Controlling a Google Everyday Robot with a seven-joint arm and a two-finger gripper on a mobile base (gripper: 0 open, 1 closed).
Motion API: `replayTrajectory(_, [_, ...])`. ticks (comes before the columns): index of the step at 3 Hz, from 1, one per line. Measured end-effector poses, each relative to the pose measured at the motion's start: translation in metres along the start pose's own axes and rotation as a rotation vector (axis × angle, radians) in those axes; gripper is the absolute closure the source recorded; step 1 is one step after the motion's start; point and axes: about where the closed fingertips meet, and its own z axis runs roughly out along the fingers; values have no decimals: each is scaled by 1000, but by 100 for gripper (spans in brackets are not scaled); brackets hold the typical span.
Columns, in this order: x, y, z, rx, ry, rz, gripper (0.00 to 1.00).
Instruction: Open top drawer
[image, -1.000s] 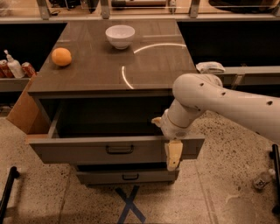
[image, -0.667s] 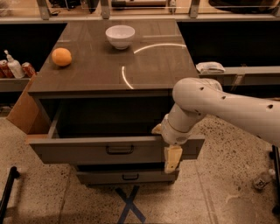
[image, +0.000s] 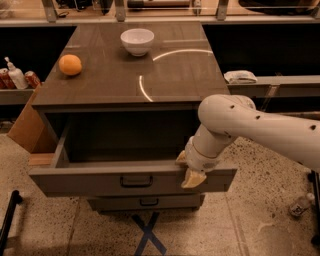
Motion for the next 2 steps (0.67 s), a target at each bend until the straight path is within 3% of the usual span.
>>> replayTrajectory(1, [2,8,-1,3,2,9,87])
replayTrajectory(2, [1,8,0,0,2,8,77])
